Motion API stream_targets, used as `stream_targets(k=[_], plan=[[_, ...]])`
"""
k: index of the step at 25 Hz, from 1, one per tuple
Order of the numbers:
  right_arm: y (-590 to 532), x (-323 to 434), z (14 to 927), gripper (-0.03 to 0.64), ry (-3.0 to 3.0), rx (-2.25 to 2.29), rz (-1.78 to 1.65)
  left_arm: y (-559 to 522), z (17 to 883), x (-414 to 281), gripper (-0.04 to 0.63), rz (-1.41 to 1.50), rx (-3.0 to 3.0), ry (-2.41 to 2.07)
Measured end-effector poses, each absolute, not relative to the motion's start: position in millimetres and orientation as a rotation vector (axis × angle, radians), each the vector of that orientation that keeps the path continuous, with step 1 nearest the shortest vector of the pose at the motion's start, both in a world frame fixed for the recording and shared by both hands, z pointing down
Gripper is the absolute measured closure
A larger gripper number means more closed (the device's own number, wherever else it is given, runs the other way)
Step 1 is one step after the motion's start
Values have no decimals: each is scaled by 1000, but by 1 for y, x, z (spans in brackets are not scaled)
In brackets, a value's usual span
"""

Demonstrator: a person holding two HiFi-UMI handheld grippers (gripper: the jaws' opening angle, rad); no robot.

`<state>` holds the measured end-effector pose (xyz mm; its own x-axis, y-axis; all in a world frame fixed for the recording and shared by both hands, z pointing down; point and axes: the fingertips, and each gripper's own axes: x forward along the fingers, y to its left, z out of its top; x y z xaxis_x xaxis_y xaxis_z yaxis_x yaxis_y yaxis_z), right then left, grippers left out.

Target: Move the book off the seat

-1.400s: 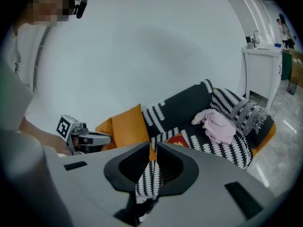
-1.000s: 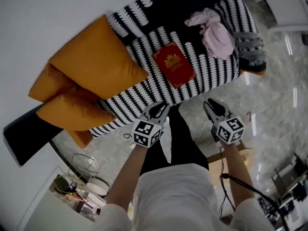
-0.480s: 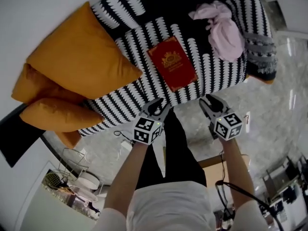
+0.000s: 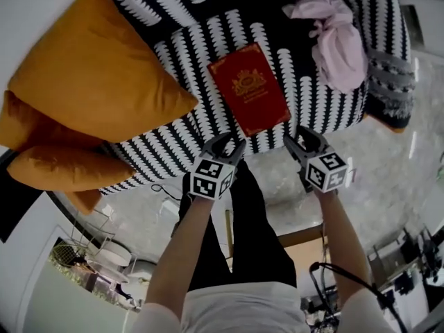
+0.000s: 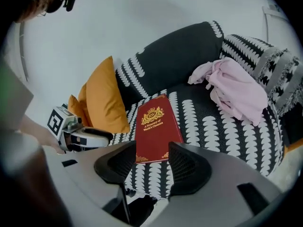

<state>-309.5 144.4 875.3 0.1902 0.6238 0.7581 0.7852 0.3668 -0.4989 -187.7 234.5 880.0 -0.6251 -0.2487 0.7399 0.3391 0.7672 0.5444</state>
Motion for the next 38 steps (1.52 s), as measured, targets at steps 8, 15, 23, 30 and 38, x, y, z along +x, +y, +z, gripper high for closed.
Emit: stream_targets(k=[8, 15, 23, 30, 38], plan=[[156, -324, 934, 345, -1469, -1338, -237, 233, 930, -193, 405, -900, -102, -2031], [160, -323, 965, 304, -1367, -1353, -269, 227, 956, -201, 347, -983, -87, -1967], [163, -304, 987, 275, -1226, -1410, -257, 220, 978, -208, 307, -1051, -58, -1947], [167, -302, 989, 264, -1188, -1416, -234, 210, 987, -210, 281, -1146, 9, -1922], [164, -295, 989, 267, -1239, -1440, -269, 210, 990, -203, 287, -1067, 40, -1929]])
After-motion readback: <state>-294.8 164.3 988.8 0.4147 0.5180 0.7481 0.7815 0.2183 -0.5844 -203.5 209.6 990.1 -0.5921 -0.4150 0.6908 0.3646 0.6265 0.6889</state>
